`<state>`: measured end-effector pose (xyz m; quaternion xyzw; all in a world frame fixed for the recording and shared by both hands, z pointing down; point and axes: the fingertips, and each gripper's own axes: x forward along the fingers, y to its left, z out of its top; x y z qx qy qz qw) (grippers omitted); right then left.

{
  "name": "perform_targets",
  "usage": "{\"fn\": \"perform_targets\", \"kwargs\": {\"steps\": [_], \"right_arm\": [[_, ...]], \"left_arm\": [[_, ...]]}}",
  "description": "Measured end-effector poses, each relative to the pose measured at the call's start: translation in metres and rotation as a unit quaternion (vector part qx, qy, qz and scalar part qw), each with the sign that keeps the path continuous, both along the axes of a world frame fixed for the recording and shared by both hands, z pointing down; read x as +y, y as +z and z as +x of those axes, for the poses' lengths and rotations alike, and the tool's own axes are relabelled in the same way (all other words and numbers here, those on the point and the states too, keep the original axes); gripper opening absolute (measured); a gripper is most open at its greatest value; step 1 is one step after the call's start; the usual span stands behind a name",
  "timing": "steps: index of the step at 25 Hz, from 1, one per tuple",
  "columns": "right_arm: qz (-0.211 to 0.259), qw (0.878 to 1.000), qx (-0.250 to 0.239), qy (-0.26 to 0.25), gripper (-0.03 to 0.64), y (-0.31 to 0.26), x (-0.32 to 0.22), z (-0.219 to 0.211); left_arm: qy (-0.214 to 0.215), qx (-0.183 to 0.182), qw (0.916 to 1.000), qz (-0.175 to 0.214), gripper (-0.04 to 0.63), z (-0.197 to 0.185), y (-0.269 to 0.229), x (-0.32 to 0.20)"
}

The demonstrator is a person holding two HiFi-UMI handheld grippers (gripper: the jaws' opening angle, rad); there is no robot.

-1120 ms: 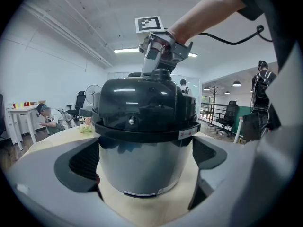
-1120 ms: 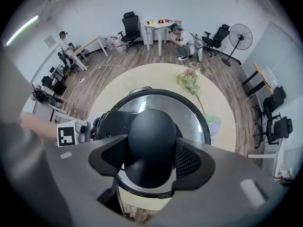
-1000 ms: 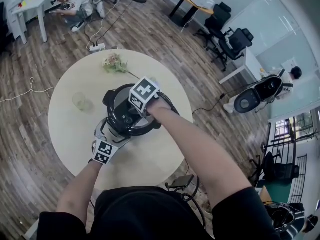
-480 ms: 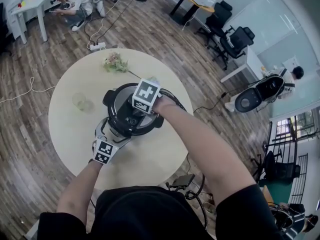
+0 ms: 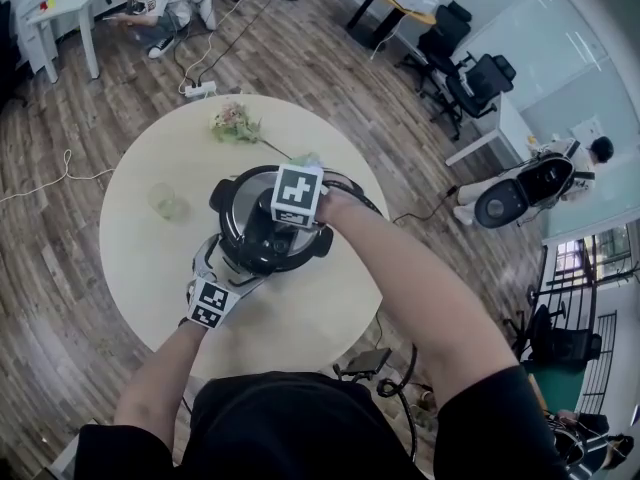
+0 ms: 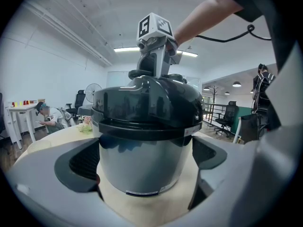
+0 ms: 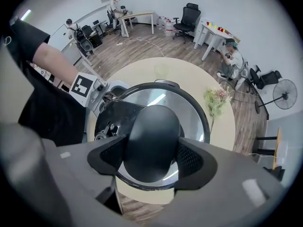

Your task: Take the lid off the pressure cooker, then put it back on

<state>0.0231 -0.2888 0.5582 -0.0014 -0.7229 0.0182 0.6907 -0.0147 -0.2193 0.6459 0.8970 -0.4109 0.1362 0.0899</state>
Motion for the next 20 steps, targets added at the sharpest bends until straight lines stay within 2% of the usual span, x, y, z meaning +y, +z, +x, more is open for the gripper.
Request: {"fn": "perform_targets", "kwargs": {"steps": [4, 8, 10, 12, 14, 17, 18, 19, 20], "right_arm": [[-0.002, 0.999, -0.024, 0.022, 0.322, -0.001, -0.001, 0.000], [-0.004, 0.995, -0.067, 0.072, 0.318, -0.011, -0.004, 0.011], [-0.003, 0.987, -0.107, 0.116, 0.319, -0.021, -0.007, 0.021], [-0.017, 0.970, -0.162, 0.181, 0.314, -0.031, -0.003, 0.036], [-0.022, 0.946, -0.223, 0.234, 0.308, -0.040, 0.006, 0.050], [0.025, 0.914, -0.299, 0.271, 0.246, -0.053, 0.020, 0.065], [0.044, 0.901, -0.324, 0.284, 0.222, -0.057, 0.025, 0.067], [0.064, 0.886, -0.349, 0.300, 0.163, -0.061, 0.030, 0.070], [0.086, 0.869, -0.371, 0.315, 0.126, -0.065, 0.034, 0.072]], "left_arm": [[0.013, -0.008, 0.9998, -0.015, 0.585, -0.002, 0.001, 0.004], [0.020, -0.014, 0.9993, -0.029, 0.539, -0.018, 0.000, 0.015], [0.010, -0.004, 0.9993, -0.035, 0.496, -0.035, -0.006, 0.023], [-0.011, 0.017, 0.9991, -0.037, 0.437, -0.053, -0.019, 0.027], [-0.028, 0.029, 0.9988, -0.027, 0.400, -0.066, -0.041, 0.027], [-0.049, 0.047, 0.9977, 0.000, 0.326, -0.082, -0.084, 0.017], [-0.057, 0.052, 0.9970, 0.008, 0.281, -0.086, -0.098, 0.012], [-0.066, 0.055, 0.9961, 0.018, 0.207, -0.089, -0.111, 0.008], [-0.076, 0.054, 0.9951, 0.032, 0.163, -0.090, -0.124, 0.004]]}}
